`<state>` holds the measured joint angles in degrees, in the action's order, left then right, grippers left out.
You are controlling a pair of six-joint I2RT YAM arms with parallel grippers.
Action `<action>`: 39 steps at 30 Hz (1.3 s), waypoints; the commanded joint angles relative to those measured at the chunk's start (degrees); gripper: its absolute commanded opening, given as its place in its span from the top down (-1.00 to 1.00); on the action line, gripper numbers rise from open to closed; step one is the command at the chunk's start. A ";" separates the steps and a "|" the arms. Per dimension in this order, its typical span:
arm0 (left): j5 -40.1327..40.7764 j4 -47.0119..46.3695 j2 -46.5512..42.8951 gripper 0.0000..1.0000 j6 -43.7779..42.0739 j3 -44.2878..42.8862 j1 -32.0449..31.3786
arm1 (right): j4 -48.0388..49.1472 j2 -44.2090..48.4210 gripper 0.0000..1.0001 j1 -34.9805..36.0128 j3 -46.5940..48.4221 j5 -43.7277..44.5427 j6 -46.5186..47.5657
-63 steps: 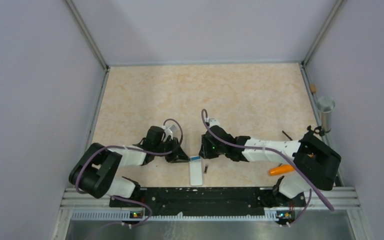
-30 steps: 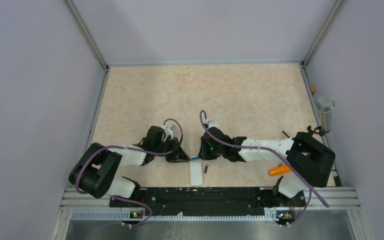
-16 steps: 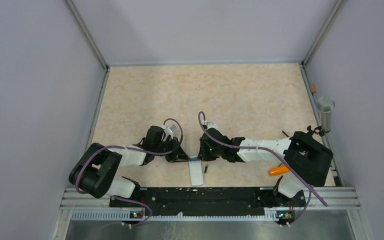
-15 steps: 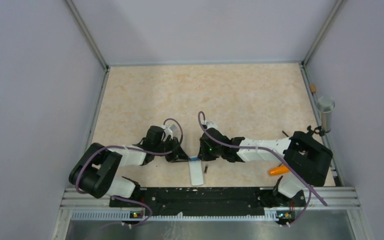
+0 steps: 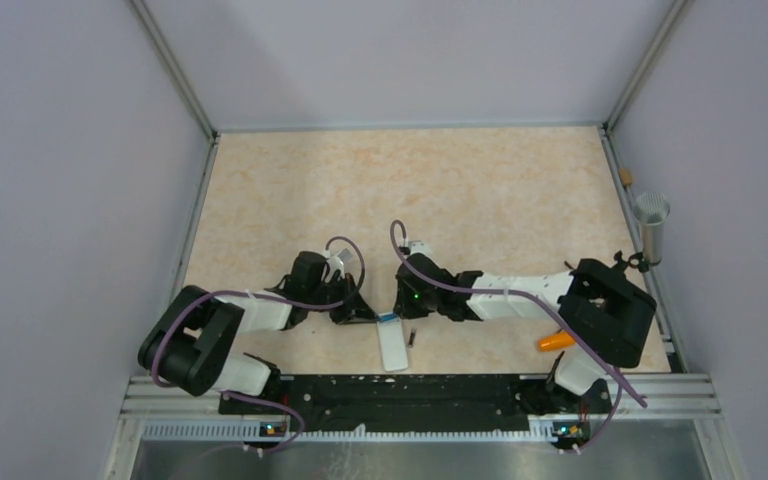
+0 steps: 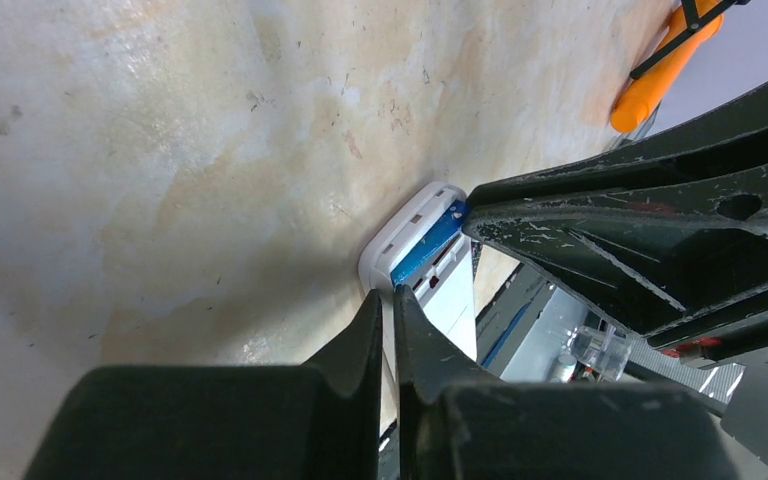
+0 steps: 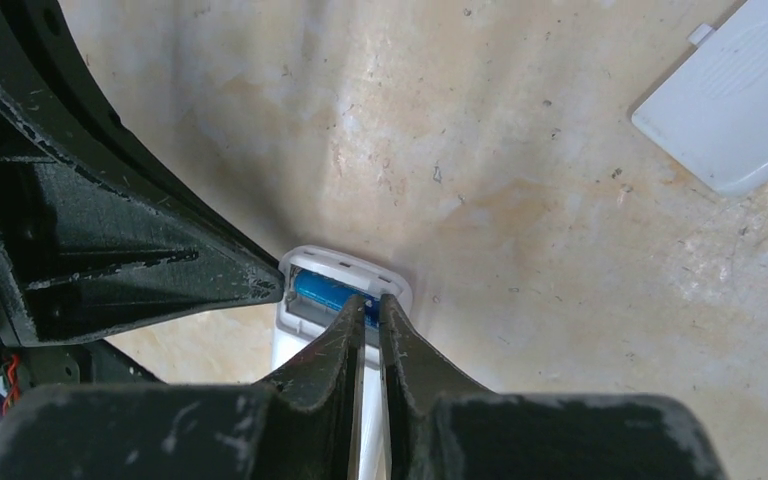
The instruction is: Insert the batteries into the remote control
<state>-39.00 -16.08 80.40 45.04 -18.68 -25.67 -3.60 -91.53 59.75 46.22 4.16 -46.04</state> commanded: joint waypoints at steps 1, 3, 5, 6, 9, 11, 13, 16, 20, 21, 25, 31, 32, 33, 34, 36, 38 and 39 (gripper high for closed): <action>-1.01 -2.57 0.43 0.91 -0.90 -1.19 -0.24 | 2.62 -2.59 0.85 2.08 3.18 -1.62 -0.07; -1.06 -2.60 0.46 0.92 -0.95 -1.19 -0.26 | 1.19 -3.79 0.86 2.40 4.15 -1.74 0.61; -1.05 -2.51 0.61 0.92 -1.00 -1.36 -0.25 | -0.32 -4.81 0.88 3.00 5.35 -1.28 1.37; -1.06 -2.47 0.68 0.92 -1.02 -1.36 -0.23 | -1.08 -5.22 0.88 3.35 5.80 -0.84 1.62; -1.07 -2.55 0.72 0.92 -1.02 -1.36 -0.18 | -3.28 -6.01 0.91 4.41 6.99 0.37 2.49; -1.16 -2.48 0.68 0.92 -0.96 -1.36 -0.19 | -4.59 -6.37 0.94 5.02 7.41 0.99 2.79; -1.16 -2.56 0.68 0.92 -0.98 -1.33 -0.19 | -5.45 -6.51 0.98 5.64 7.75 1.59 3.12; -1.11 -2.53 0.55 0.92 -0.74 -1.27 -0.19 | -7.00 -6.76 1.00 6.35 8.35 3.21 3.11; -1.12 -2.64 0.38 0.92 -0.65 -1.32 -0.21 | -7.60 -5.50 1.00 6.46 8.41 5.81 2.71; -1.17 -2.56 0.33 0.92 -0.71 -1.20 -0.22 | -7.77 -4.91 1.00 6.48 8.56 6.38 2.62; -1.28 -2.52 -0.17 0.92 -0.74 -0.93 -0.20 | -8.42 -1.83 0.83 6.45 9.01 8.99 2.62; -0.85 -0.99 -1.77 0.79 -1.11 -0.40 -0.17 | -9.74 2.03 0.58 6.46 8.66 11.05 2.53; -0.68 -0.45 -2.05 0.78 -1.31 -0.28 -0.22 | -9.83 2.41 0.55 6.44 8.48 11.06 2.28; -0.55 0.16 -2.41 0.74 -1.48 -0.18 -0.19 | -9.93 2.70 0.54 6.46 8.22 10.92 2.08; -0.50 0.60 -2.67 0.72 -1.50 -0.07 -0.18 | -9.97 3.01 0.54 6.44 7.94 10.81 1.83; -0.81 0.82 -3.21 0.68 -1.36 0.40 -0.25 | -9.61 3.85 0.53 6.44 7.12 10.13 1.09; -1.11 1.47 -3.66 0.64 -1.56 0.63 -0.21 | -9.25 4.15 0.51 6.47 6.31 9.26 0.44; -1.21 1.67 -3.75 0.63 -1.70 0.72 -0.24 | -9.23 4.14 0.50 6.45 6.00 8.94 0.02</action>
<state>-39.62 -14.92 78.43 44.77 -18.68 -25.69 -13.13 -89.84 65.52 52.56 13.43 -44.23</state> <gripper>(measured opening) 0.172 0.242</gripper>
